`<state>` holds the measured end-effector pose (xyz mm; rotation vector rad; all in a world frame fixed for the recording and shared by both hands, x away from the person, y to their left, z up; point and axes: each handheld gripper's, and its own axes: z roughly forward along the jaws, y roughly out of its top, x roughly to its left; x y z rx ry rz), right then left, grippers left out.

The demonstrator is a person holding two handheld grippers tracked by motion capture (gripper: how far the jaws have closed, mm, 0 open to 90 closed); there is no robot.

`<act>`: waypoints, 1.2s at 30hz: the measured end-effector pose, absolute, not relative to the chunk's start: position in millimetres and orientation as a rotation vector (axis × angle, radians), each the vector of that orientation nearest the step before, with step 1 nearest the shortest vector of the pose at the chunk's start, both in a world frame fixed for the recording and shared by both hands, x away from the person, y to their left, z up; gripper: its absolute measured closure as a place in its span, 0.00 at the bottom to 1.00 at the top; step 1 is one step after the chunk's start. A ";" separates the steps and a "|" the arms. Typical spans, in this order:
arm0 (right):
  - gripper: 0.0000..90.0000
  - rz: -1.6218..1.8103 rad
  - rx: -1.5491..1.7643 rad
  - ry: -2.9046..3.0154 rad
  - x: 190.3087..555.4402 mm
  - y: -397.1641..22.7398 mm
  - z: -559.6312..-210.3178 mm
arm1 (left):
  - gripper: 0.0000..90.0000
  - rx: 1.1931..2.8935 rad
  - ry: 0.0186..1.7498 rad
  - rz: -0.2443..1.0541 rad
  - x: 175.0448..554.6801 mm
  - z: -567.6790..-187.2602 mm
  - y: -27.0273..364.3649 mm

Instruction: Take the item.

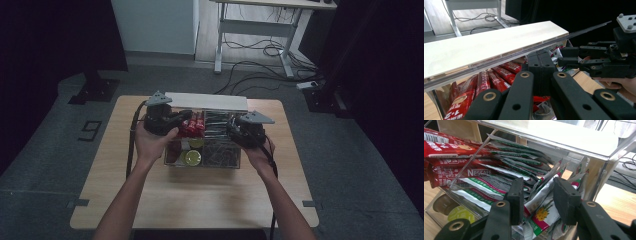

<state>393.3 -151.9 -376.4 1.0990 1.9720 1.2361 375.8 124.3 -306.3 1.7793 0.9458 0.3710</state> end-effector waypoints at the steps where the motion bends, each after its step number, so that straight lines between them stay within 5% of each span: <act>1: 0.68 1.232 1.099 1.972 393.4 -151.4 -376.4 | 1.00 1.779 0.946 0.371 375.8 -306.3 124.3; 8: 0.73 1.207 1.105 1.988 393.3 -149.6 -377.6 | 1.00 1.780 0.948 0.372 375.6 -306.1 123.8; 17: 0.97 1.210 1.135 2.022 394.7 -152.2 -379.6 | 1.00 1.781 0.949 0.374 375.8 -305.6 123.4; 36: 0.99 1.409 1.095 1.911 365.8 -174.6 -361.6 | 1.00 1.775 0.949 0.379 375.9 -305.0 123.1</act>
